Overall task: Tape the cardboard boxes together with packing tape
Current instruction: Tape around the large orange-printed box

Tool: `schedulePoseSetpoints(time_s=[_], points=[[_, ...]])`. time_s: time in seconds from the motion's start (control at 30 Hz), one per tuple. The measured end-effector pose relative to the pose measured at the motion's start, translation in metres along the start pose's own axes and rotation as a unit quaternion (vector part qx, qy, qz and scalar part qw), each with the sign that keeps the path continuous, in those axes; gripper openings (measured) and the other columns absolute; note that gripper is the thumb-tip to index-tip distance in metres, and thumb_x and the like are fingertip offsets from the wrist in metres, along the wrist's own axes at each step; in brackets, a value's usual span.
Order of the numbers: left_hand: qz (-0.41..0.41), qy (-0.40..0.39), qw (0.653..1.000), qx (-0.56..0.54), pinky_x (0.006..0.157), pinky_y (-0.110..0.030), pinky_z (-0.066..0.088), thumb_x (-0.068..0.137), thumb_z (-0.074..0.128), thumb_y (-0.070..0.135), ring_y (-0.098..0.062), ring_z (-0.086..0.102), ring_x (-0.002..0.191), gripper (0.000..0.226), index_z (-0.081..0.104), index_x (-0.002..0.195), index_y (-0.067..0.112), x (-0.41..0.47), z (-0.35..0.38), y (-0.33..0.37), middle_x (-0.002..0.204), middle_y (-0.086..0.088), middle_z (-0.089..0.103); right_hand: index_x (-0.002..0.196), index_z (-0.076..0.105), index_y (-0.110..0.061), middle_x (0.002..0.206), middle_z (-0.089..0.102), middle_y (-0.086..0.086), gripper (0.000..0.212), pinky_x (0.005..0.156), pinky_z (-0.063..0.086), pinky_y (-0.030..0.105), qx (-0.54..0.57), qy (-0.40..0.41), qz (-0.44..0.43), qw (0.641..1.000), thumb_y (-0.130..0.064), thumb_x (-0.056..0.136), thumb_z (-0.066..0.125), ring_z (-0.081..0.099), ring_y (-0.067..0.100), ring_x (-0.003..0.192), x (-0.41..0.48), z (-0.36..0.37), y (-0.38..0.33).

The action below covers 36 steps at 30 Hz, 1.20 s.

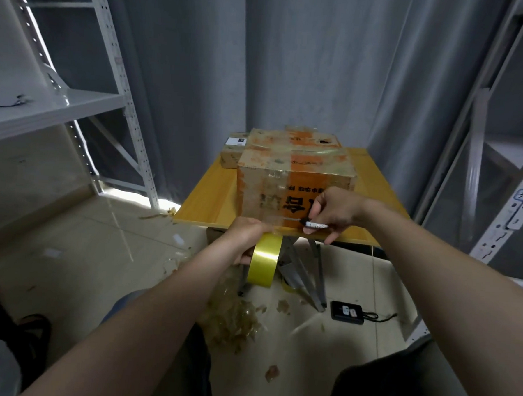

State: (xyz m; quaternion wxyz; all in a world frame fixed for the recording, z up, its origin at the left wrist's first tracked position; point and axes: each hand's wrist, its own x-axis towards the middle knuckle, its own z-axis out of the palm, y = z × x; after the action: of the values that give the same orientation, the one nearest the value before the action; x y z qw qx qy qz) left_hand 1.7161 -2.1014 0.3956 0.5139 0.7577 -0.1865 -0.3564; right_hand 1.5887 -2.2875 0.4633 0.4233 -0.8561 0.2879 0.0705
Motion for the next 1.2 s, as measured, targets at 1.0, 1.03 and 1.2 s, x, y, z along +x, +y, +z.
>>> schedulePoseSetpoints(time_s=[1.0,1.03,1.2], points=[[0.04,-0.1,0.987,0.122,0.05,-0.028,0.056,0.1,0.067,0.032,-0.014,0.071,0.062,0.014,0.075,0.107,0.023,0.006,0.032,0.005,0.085,-0.005,0.071,0.068,0.061,-0.01,0.074,0.06,0.011,0.043,0.054,0.039,0.03,-0.197,0.323,0.193,0.905,-0.043,0.083,0.083,0.06,0.03,0.071,-0.019,-0.011,0.088],[0.039,-0.1,0.987,0.123,0.05,-0.027,0.056,0.1,0.067,0.032,-0.014,0.072,0.062,0.013,0.075,0.105,0.024,0.007,0.03,0.004,0.085,-0.005,0.072,0.07,0.064,-0.01,0.075,0.061,0.011,0.04,0.056,0.039,0.031,-0.179,0.342,0.185,0.904,-0.043,0.086,0.08,0.059,0.031,0.071,-0.018,-0.014,0.084],[0.029,-0.102,0.986,0.126,0.053,-0.029,0.058,0.099,0.066,0.033,-0.015,0.072,0.063,0.014,0.077,0.103,0.024,0.014,0.022,-0.001,0.082,-0.004,0.073,0.089,0.076,-0.013,0.094,0.068,0.009,0.037,0.074,0.048,0.038,-0.004,0.545,-0.081,0.835,-0.041,0.103,0.054,0.064,0.03,0.091,-0.01,-0.033,0.032]])
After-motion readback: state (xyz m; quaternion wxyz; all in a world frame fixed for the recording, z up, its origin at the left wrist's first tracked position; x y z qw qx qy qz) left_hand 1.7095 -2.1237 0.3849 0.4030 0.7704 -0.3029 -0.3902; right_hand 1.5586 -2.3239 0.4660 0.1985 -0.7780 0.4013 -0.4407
